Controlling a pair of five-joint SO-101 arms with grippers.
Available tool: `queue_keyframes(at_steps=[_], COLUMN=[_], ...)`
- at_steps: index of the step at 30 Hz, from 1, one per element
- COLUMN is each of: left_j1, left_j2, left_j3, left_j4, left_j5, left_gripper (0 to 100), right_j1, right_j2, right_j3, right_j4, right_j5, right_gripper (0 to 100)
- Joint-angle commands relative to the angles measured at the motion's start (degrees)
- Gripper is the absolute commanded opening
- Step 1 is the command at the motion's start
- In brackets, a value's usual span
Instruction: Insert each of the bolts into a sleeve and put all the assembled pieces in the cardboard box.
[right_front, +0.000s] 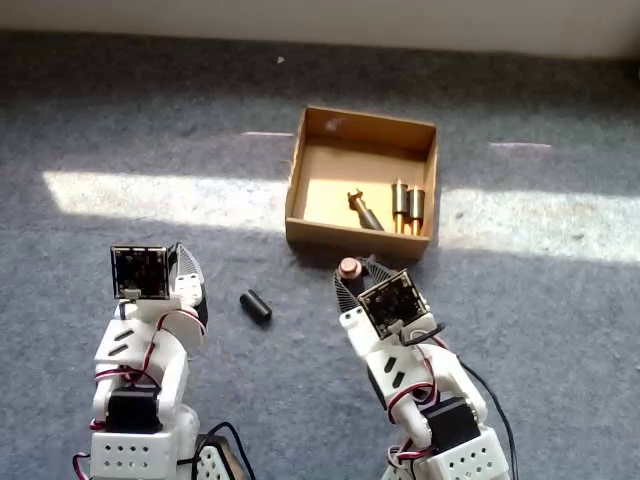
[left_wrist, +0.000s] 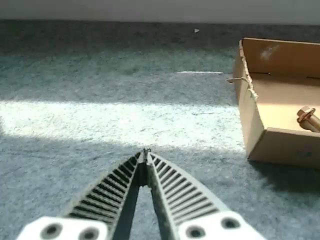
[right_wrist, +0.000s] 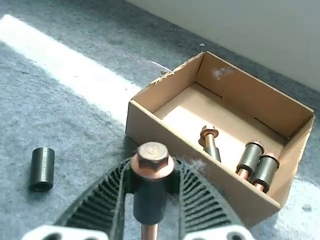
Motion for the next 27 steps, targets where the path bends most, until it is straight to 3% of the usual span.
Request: queue_keyframes(at_steps=[1, 8, 13, 18, 27], left_j1=[-6.02, -8.84, -8.66, -8.66, -8.84], left_j2=[-0.57, -0.48, -0.4, -0.4, -0.4], left_j3=[2.77, 4.26, 4.26, 4.26, 4.26], left_j4=[-0.09, -0.18, -0.09, 0.0, 0.09], left_j5=[-1.23, -1.32, -1.32, -1.32, -1.32], left_gripper=[1, 1, 1, 1, 1], right_j1=[0.66, 0.66, 2.33, 8.48, 8.57], right_j2=[-0.75, -0.75, -0.84, -0.57, -0.31], right_j3=[5.58, 5.58, 4.53, -6.55, -21.23], right_j4=[0.75, 1.01, 6.73, 9.27, 10.77], right_j5=[0.09, 0.26, 0.35, 0.26, 0.44], right_gripper=[0.5, 0.5, 0.5, 0.5, 0.5])
